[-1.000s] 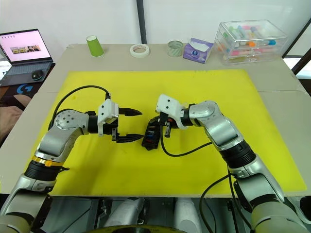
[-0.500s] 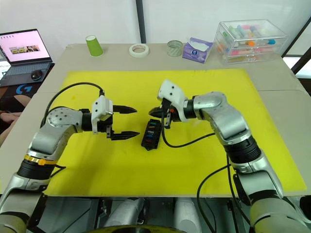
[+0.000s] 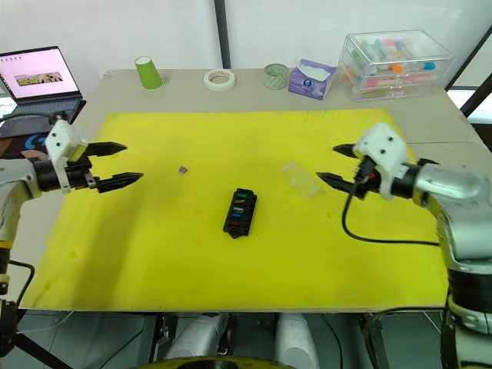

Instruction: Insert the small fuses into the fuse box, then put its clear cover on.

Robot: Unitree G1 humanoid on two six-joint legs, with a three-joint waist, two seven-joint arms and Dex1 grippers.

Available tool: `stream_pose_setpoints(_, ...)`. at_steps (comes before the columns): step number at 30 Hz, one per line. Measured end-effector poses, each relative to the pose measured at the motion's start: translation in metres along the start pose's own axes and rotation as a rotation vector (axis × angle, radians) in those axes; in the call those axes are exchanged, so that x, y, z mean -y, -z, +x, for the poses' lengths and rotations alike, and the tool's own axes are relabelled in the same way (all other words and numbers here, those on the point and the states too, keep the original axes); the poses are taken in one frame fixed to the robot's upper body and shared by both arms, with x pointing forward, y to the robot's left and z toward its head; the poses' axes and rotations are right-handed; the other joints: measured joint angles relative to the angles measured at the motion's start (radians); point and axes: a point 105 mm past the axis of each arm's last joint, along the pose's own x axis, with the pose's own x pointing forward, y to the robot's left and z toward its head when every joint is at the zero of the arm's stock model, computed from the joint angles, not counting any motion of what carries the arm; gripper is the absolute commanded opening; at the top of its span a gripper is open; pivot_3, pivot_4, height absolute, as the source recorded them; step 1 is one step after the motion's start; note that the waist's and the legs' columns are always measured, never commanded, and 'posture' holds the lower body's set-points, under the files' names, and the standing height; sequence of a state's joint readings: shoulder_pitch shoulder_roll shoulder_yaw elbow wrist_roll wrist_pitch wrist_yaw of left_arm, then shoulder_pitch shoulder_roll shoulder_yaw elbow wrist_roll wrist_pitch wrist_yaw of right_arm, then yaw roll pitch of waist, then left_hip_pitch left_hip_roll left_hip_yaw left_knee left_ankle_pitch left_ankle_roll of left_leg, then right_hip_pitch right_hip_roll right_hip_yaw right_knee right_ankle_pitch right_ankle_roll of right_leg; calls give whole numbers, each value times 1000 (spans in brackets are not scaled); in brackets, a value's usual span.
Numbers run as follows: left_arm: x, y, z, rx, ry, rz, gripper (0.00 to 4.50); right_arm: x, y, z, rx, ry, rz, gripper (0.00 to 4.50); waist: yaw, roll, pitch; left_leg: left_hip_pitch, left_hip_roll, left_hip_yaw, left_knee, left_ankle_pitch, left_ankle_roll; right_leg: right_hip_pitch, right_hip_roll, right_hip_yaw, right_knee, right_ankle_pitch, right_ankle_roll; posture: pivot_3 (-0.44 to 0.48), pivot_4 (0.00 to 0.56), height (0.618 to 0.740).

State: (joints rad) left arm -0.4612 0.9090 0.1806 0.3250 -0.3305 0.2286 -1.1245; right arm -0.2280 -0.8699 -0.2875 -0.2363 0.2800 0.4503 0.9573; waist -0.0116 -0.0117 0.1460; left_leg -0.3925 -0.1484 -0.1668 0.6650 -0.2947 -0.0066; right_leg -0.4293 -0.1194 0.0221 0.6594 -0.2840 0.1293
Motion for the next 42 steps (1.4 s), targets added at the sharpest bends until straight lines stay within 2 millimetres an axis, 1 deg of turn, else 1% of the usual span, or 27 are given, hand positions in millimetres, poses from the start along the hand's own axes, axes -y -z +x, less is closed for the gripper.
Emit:
stream_pose_setpoints(2, -6, 13, -7, -24, -44, -21, 4500, 5, 20, -9, -35, 55, 39, 4465, 0, 0, 0, 0, 0, 0, 0, 0, 0, 0, 0, 0, 0, 0, 0, 0, 150, 740)
stream_pose_setpoints(4, -10, 21, -10, -34, -66, -32, 4500, 9, 30, -14, -53, 88, 42, 4465, 0, 0, 0, 0, 0, 0, 0, 0, 0, 0, 0, 0, 1, 0, 0, 0, 150, 740)
stream_pose_setpoints(9, -15, 30, -14, -48, -94, -34, 4500, 21, 40, -25, -56, 167, 52, 4465, 1, 0, 0, 0, 0, 0, 1, 0, 0, 0, 0, 0, 1, 0, 0, 0, 150, 740)
stream_pose_setpoints(12, -15, 30, -12, -41, -100, -36, 4500, 22, 39, -24, -52, 174, 52, 4465, 0, 0, 0, 0, 0, 0, 1, 0, 0, 0, 0, 0, 1, 0, 0, 0, 150, 740)
stream_pose_setpoints(14, -14, 29, -9, -32, -100, -40, 4500, 21, 35, -20, -39, 160, 52, 4465, -1, 0, 0, 0, 0, 0, 1, 0, 0, 0, 0, 0, 1, 0, 0, 0, 150, 740)
stream_pose_setpoints(15, -13, 29, -8, -28, -101, -51, 4500, 19, 31, -18, -24, 146, 63, 4465, -2, 0, 0, 0, 0, 0, 1, 0, 0, 0, 0, 0, 1, 0, 0, 0, 150, 740)
stream_pose_setpoints(17, -13, 23, -8, 11, -109, -102, 4500, 14, 11, -6, 31, 86, 61, 4465, -6, 0, 0, 0, 0, 0, 1, 0, 0, 0, 0, 0, 2, 0, 0, 0, 150, 740)
stream_pose_setpoints(19, -12, 10, -6, 79, -124, -131, 4500, 4, -25, 11, 117, -7, 8, 4465, -12, 0, 0, 0, 1, 0, 0, 0, 0, -1, 0, 1, 2, 0, 0, 0, 150, 740)
stream_pose_setpoints(21, -11, -2, -6, 150, -147, -135, 4500, -6, -51, 22, 175, -72, -38, 4465, -9, 0, 0, 0, 2, 0, 0, 0, 0, -1, 0, 1, 1, 0, 0, 0, 150, 740)
stream_pose_setpoints(22, -11, -2, -10, 169, -175, -186, 4500, -14, -63, 32, 201, -124, -40, 4465, -11, 0, 0, 0, 2, 0, 0, 0, 0, 0, 0, 1, 1, 0, 0, 0, 150, 740)
stream_pose_setpoints(23, -11, -1, -12, 171, -184, -247, 4500, -21, -70, 38, 225, -160, -33, 4465, -10, 0, 0, 0, 1, 0, 0, 0, 0, 0, 0, 1, 1, 0, 0, 0, 150, 740)
stream_pose_setpoints(25, -8, 5, -19, 177, -200, -427, 4500, -41, -87, 54, 277, -256, -13, 4465, -9, 0, 0, 0, 1, 0, 0, 0, 0, -1, 0, 1, 1, 0, 0, 0, 150, 740)
stream_pose_setpoints(27, -3, 8, -24, 200, -204, -569, 4500, -60, -106, 64, 328, -342, -7, 4465, -7, 0, 0, 0, 1, 0, 1, 0, 0, -1, 0, 1, 2, 0, 0, 0, 150, 740)
stream_pose_setpoints(30, 8, 15, -25, 177, -174, -797, 4500, -86, -135, 71, 406, -446, -40, 4465, 1, -1, 0, 0, 1, -2, 2, 0, 0, 0, 0, 1, 2, 0, 0, 0, 150, 740)
stream_pose_setpoints(31, 12, 18, -25, 154, -158, -861, 4500, -91, -140, 72, 415, -463, -56, 4465, 2, -1, -1, 0, 0, -2, 2, 0, 0, 1, 0, 1, 3, 0, 0, 0, 150, 740)
stream_pose_setpoints(33, 19, 21, -23, 113, -116, -993, 4500, -97, -142, 73, 413, -480, -63, 4465, 5, -3, -1, 0, -1, -4, 3, 0, 0, 1, 0, 0, 4, 0, 0, 0, 150, 740)
stream_pose_setpoints(35, 20, 15, -19, 110, -73, -1088, 4500, -99, -139, 75, 400, -487, -60, 4465, 7, -3, -1, 0, -1, -4, 3, 0, 0, 1, 1, 0, 3, 0, 0, 0, 150, 740)
stream_pose_setpoints(37, 14, -1, -9, 136, 4, -1177, 4500, -100, -135, 76, 386, -485, -52, 4465, 10, -4, -2, 0, -1, -4, 3, 0, 0, 1, 1, -1, 4, 0, 0, 0, 150, 740)
stream_pose_setpoints(39, 7, -19, 4, 154, 99, -1258, 4500, -100, -130, 77, 371, -480, -41, 4465, 9, -4, -2, 0, -2, -4, 3, 0, 0, 1, 0, -1, 5, 0, 0, 0, 150, 740)
stream_pose_setpoints(40, 5, -27, 12, 136, 142, -1304, 4500, -100, -129, 78, 368, -475, -33, 4465, 6, -4, -2, 0, -2, -4, 4, 0, 0, 1, 0, -1, 5, 0, 0, 0, 150, 740)
stream_pose_setpoints(41, 4, -31, 19, 110, 164, -1330, 4500, -100, -130, 78, 374, -470, -28, 4465, 1, -4, -2, 0, -2, -3, 3, 0, 0, 0, 0, -1, 6, 0, 0, 0, 150, 740)
stream_pose_setpoints(42, 4, -32, 29, 64, 174, -1362, 4500, -100, -130, 79, 377, -465, -26, 4465, -3, -4, -2, 0, -2, -3, 3, 0, 0, 0, 0, -1, 6, 0, 0, 0, 150, 740)
